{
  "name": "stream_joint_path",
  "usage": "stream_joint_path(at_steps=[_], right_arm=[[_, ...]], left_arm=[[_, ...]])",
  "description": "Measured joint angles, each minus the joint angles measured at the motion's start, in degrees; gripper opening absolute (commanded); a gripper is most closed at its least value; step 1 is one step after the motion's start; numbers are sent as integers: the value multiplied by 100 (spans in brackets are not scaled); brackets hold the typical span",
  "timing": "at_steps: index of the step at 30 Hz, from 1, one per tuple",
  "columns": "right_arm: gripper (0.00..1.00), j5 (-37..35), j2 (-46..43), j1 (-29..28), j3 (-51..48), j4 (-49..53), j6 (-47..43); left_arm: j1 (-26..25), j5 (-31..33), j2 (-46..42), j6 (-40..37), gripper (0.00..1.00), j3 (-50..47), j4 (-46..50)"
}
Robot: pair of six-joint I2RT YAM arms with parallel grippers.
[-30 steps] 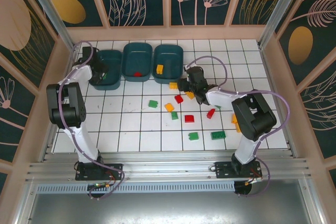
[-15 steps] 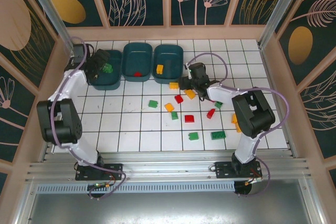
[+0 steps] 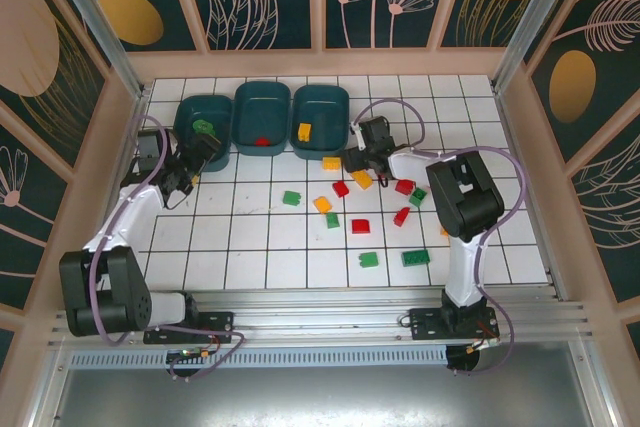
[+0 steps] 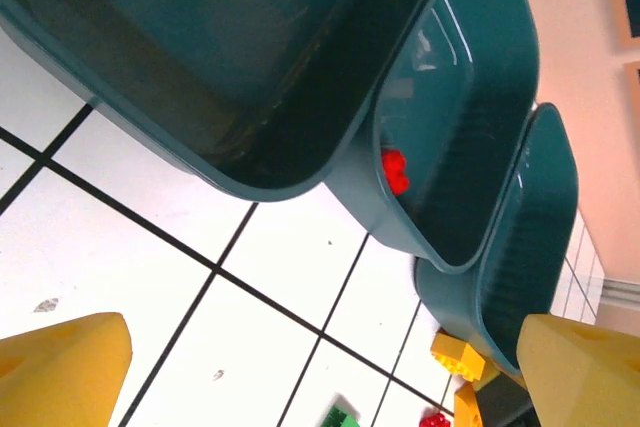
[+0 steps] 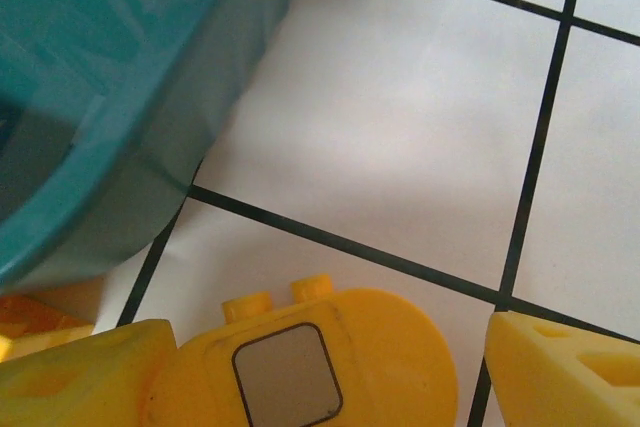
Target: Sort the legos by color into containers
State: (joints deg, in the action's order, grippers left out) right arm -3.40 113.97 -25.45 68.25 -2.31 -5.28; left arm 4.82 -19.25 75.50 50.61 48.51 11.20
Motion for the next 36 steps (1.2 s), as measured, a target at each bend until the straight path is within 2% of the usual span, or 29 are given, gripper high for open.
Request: stream_joint_path(at_steps=[4,10,14,27,36], right_arm=[[75,221,37,20,9,4,-33],[58,374,122,20,83,13,-39],[53,361,120,20,81,-2,31],[50,-28,-262,31,146,363,439],[50,-146,-313,44,1384,1274,717]], left_arm=[[0,-59,-125,-7,98,0,-4],[2,-138,-140,-7,98,2,0],[2,-138,-140,-46,98,2,9],[2,-564,315,-481,99,162,-94],[0,-737,468,-518,98,295,-210]])
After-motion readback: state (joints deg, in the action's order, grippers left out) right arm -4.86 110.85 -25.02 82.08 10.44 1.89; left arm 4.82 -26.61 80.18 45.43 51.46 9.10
